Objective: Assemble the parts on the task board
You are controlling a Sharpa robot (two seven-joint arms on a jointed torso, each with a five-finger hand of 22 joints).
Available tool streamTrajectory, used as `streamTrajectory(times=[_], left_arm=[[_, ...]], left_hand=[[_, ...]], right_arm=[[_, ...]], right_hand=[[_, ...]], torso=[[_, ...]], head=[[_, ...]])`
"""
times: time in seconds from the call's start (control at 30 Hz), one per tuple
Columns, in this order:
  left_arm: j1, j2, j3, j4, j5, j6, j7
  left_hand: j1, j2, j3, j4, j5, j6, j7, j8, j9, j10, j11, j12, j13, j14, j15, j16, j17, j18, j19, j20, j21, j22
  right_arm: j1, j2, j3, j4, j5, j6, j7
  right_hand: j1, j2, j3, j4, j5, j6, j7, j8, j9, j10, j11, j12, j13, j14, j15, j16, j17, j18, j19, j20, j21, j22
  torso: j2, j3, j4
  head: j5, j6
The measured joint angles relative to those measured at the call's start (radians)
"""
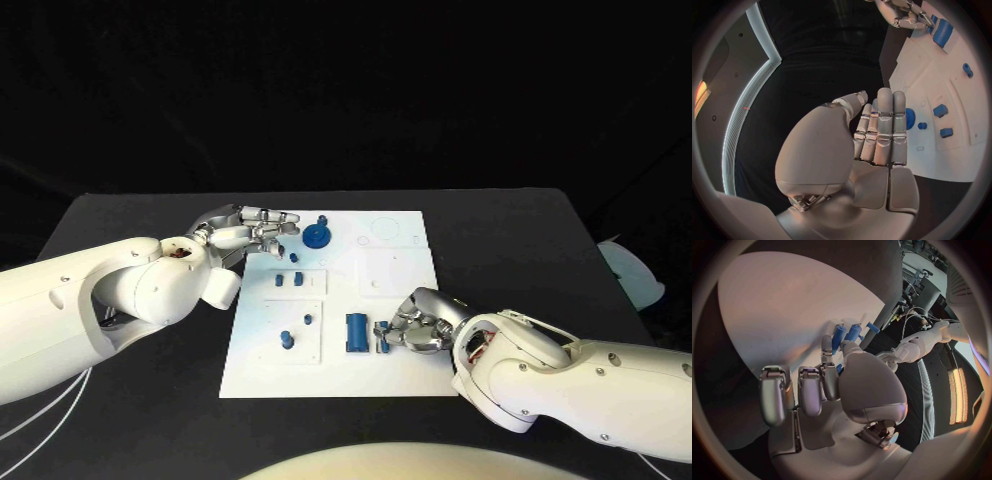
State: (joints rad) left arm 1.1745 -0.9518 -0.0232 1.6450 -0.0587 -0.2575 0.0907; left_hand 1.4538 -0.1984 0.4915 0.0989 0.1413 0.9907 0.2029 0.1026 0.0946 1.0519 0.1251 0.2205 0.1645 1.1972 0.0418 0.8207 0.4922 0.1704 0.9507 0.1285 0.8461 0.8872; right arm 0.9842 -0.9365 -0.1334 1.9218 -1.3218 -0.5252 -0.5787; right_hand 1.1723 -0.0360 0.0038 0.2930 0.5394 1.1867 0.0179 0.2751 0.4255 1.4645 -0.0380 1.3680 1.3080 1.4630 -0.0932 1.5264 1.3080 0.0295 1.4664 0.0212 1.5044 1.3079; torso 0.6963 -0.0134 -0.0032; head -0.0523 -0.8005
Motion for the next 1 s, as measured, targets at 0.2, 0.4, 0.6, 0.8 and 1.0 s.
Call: streamTrajectory(times=[0.2, 0.4, 0.6, 0.8, 1.0], left_arm=[[0.0, 0.0, 0.0, 0.0, -0.001, 0.002, -0.002], [0.0, 0.0, 0.0, 0.0, -0.002, 0.003, -0.003], [0.0, 0.0, 0.0, 0.0, -0.003, 0.004, -0.005], [0.0, 0.0, 0.0, 0.0, -0.004, 0.005, -0.005], [0.0, 0.0, 0.0, -0.002, -0.004, 0.005, -0.005]], left_hand=[[0.0, 0.0, 0.0, 0.0, 0.0, 0.0, 0.0, 0.0, 0.0, 0.0, 0.0, 0.0, 0.0, 0.0, 0.0, 0.0, 0.0, 0.0, 0.0, 0.0, 0.0, 0.0], [-0.004, 0.004, 0.0, 0.0, 0.0, 0.0, 0.0, 0.0, 0.0, 0.0, 0.0, 0.004, 0.0, 0.0, 0.0, 0.0, -0.001, 0.0, 0.0, 0.0, 0.0, 0.0], [-0.004, 0.004, 0.0, 0.0, 0.0, 0.0, 0.0, 0.0, 0.0, 0.0, 0.0, 0.004, 0.0, 0.0, 0.0, 0.0, -0.001, 0.0, 0.0, 0.0, 0.0, 0.0], [-0.004, 0.004, 0.0, 0.0, 0.0, -0.001, -0.001, 0.0, 0.0, 0.0, 0.0, 0.004, 0.0, 0.0, 0.0, 0.0, -0.001, 0.0, 0.0, 0.0, 0.0, 0.0], [-0.004, 0.004, 0.0, 0.0, 0.0, -0.001, -0.001, 0.0, 0.0, 0.0, 0.0, 0.004, 0.0, 0.0, 0.0, 0.0, -0.001, 0.0, 0.0, 0.0, 0.0, 0.0]], right_arm=[[0.0, 0.002, 0.0, -0.001, -0.002, -0.001, 0.0], [0.001, 0.004, 0.001, -0.002, -0.006, 0.0, 0.0], [0.001, 0.002, 0.001, 0.0, -0.009, 0.0, 0.0], [0.001, -0.007, 0.001, 0.005, -0.015, 0.001, 0.003], [0.002, -0.016, 0.001, 0.006, -0.035, 0.01, 0.008]], right_hand=[[-0.012, 0.002, -0.018, -0.002, -0.039, 0.0, 0.0, 0.003, 0.0, 0.0, 0.0, 0.001, 0.0, 0.0, 0.0, 0.0, 0.0, 0.0, 0.0, 0.0, 0.0, 0.0], [-0.012, 0.002, -0.026, -0.002, -0.052, 0.0, 0.0, 0.003, 0.001, 0.0, 0.0, 0.001, 0.0, 0.0, 0.0, 0.0, 0.0, 0.0, 0.0, 0.0, 0.0, 0.0], [-0.011, 0.002, -0.029, -0.004, -0.064, 0.0, 0.0, 0.003, 0.001, 0.0, 0.0, 0.001, 0.0, 0.003, -0.003, 0.0, 0.0, 0.0, 0.0, 0.0, 0.0, 0.0], [0.063, -0.012, -0.033, -0.027, -0.087, -0.003, 0.002, 0.007, 0.002, 0.004, -0.004, 0.001, 0.0, 0.004, -0.004, 0.0, 0.0, 0.0, 0.0, 0.0, 0.0, 0.0], [0.167, -0.037, -0.031, -0.077, -0.277, -0.004, 0.003, 0.015, 0.003, 0.004, -0.004, 0.003, 0.004, 0.004, -0.004, 0.0, 0.0, 0.0, 0.0, 0.0, 0.0, 0.0]], torso=[[0.0, 0.0001, -0.0001], [0.0, 0.0003, -0.0001], [0.0, 0.0003, -0.0002], [0.0, 0.0003, -0.0006], [-0.001, 0.0006, -0.0012]], head=[[0.001, 0.001], [0.002, 0.002], [0.001, 0.0], [0.0, 0.001], [-0.001, 0.005]])
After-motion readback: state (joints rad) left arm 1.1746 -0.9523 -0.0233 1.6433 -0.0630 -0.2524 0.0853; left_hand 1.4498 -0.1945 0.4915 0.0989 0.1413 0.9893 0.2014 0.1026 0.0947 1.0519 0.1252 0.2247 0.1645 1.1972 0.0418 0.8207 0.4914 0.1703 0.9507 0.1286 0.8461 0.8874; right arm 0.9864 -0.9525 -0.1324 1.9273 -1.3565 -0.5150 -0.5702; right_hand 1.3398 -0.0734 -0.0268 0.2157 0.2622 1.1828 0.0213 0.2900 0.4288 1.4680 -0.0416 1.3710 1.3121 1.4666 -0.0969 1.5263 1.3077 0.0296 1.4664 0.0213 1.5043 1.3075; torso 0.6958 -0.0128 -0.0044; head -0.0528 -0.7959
